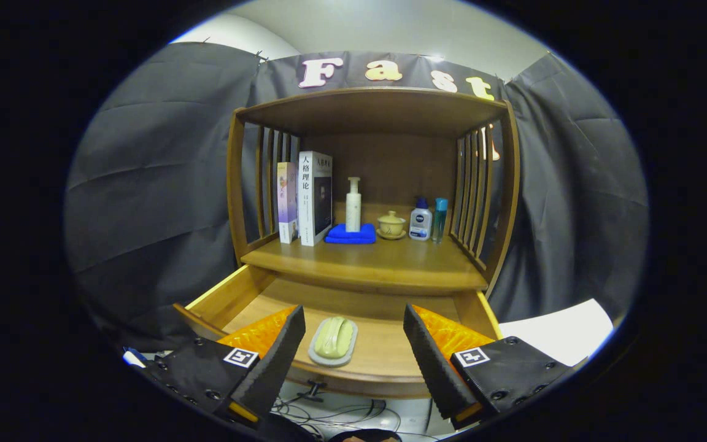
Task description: Pull open the drawer, take out the items inside it, and place them on the countertop above the cabinet.
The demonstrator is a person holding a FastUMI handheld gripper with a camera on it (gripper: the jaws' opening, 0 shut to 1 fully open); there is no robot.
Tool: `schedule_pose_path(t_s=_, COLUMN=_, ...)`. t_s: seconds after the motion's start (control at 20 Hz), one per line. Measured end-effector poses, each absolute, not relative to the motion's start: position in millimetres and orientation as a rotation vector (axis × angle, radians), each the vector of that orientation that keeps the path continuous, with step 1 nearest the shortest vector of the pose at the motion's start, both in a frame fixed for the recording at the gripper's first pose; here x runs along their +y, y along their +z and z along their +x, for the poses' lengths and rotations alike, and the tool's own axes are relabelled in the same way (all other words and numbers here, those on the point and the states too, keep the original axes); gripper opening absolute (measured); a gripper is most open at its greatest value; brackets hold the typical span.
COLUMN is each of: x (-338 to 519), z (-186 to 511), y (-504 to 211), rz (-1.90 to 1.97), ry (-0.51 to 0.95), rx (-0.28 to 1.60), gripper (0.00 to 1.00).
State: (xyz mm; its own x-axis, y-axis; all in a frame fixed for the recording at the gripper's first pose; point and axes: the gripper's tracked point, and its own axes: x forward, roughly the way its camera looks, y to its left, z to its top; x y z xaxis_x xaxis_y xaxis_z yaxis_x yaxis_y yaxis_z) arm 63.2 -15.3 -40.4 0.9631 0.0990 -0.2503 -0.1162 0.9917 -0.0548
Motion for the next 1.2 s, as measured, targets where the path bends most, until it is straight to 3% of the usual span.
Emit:
schedule_pose_path(t_s=0.25, x=0, z=102, y=-27, rz=0.016, ry=0.147, rx=0.297, gripper=1.00)
schedule_pose_path(t_s=0.6, x=21, z=151, y=-110, rz=-0.029, ry=0.188, rx=0.610, gripper=1.00)
schedule_pose_path(t_s=0.85, x=27, z=177, y=-152, rz=-0.199, ry=0.173, rx=0.706, gripper=1.00)
schedule_pose_path(t_s=1.2, x=36, z=190, y=-195, rz=-0.151, ry=0.161, rx=0.853, gripper=0.97)
